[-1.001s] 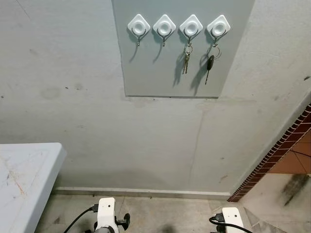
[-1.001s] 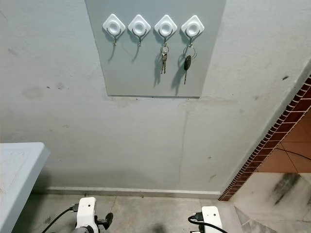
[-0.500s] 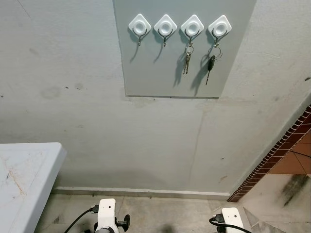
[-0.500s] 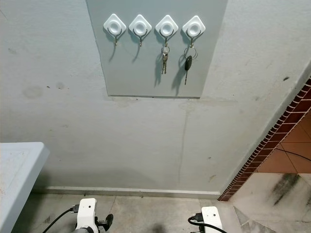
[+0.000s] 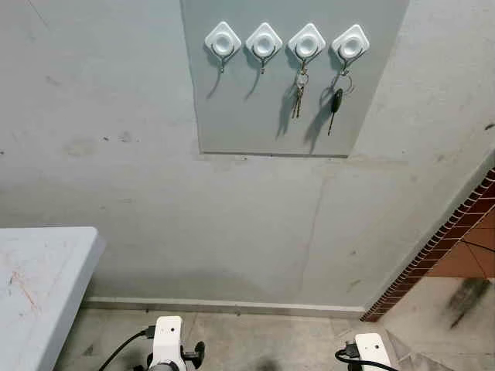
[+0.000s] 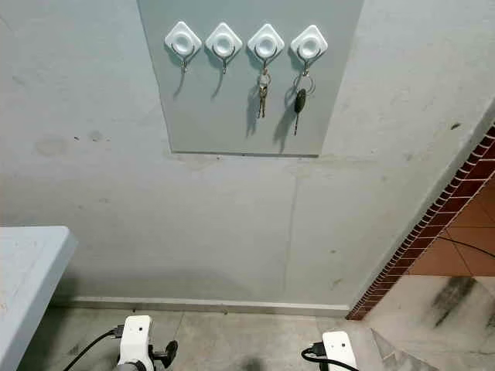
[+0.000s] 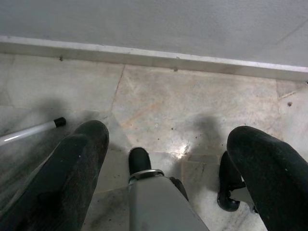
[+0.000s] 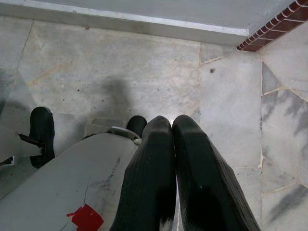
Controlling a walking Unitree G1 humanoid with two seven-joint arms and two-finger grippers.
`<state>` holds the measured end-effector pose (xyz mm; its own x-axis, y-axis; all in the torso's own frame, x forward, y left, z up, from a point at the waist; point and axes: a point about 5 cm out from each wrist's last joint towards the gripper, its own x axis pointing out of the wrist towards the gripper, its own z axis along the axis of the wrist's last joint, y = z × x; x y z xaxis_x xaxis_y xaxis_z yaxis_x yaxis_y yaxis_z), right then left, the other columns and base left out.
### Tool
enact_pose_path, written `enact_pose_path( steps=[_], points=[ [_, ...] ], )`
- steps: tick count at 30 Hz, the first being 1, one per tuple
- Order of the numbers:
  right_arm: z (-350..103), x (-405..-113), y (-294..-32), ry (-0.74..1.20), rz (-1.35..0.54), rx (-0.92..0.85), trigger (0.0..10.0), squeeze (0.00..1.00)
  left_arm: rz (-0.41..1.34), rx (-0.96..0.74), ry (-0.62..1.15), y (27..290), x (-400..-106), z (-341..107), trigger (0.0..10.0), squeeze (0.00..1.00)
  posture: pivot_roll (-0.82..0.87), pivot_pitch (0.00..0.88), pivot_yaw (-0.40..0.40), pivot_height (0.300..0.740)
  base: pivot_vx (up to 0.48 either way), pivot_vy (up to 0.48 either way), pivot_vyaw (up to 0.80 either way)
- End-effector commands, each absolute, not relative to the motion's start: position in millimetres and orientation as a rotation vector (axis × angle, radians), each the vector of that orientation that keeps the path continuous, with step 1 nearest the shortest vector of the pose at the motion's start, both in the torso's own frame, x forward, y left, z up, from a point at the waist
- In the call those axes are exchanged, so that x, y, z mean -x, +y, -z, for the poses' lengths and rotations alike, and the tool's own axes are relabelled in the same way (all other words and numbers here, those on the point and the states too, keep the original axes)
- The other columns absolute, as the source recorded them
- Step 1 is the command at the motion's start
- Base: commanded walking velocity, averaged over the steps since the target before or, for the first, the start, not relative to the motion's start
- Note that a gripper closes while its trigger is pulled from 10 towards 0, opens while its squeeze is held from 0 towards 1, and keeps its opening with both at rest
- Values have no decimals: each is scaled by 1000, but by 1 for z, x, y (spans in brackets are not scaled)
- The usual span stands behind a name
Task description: Hang keys on a hook
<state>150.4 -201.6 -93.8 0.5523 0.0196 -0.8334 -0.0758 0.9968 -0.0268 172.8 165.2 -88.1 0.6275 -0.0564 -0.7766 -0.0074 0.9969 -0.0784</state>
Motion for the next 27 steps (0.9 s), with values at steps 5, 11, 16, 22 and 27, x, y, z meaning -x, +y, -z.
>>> enact_pose_path(
  steps=[5,11,16,22,27],
  points=[
    [94,-151,-202,991,-54,62,10000,0,25,73,898,167,-172,89,10000,0,-38,0,-23,740,0,0,0],
    [94,-152,-201,989,-47,53,10000,0,25,71,896,167,-173,88,10000,0,-39,0,-19,740,0,0,0],
    [94,-152,-199,988,-43,45,10000,0,23,71,897,168,-173,88,10000,0,-39,0,-12,740,0,0,0],
    [95,-152,-195,986,-30,21,10000,0,26,65,899,171,-173,88,10000,0,-41,0,12,740,0,0,0],
    [95,-152,-191,980,-12,-3,10000,0,34,49,898,175,-174,87,10000,0,-52,0,44,740,0,0,0]
  ],
)
